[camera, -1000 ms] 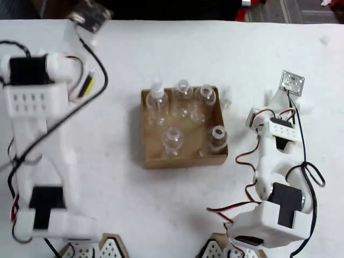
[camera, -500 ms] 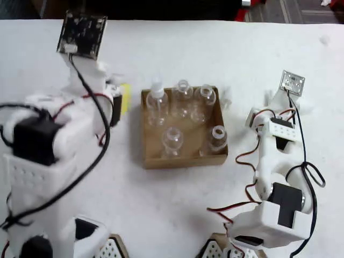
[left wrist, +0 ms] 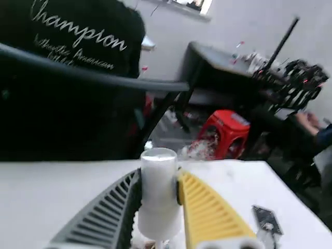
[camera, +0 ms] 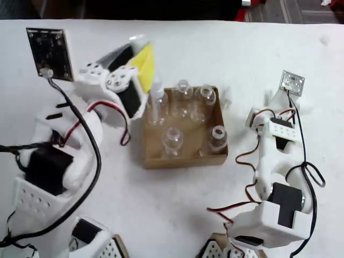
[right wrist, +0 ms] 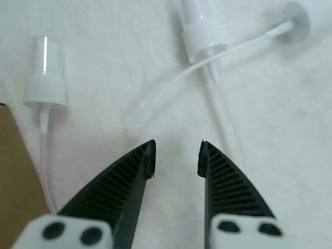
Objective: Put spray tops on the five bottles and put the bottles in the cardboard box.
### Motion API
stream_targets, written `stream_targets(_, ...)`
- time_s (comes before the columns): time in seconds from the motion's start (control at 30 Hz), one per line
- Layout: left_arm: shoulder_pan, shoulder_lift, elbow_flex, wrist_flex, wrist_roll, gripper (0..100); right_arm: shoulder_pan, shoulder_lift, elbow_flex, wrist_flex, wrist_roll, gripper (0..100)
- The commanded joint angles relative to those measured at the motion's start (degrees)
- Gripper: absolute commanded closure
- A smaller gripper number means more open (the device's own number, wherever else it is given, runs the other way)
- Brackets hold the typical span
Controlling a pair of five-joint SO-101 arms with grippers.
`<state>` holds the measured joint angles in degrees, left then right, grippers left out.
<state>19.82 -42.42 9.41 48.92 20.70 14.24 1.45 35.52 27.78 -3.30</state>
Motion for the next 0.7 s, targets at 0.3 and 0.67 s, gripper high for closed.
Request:
stream_targets(0.3,2.51,19.47,5.54,-38.68,-3.78,98,-0.31,-0.22,-2.11,-1.01,0.53,88.1)
stream_targets(0.67,1.45,28.35,8.35,-47.47,-6.68,98,-0.40,-0.22,-2.29,-1.01,0.53,88.0)
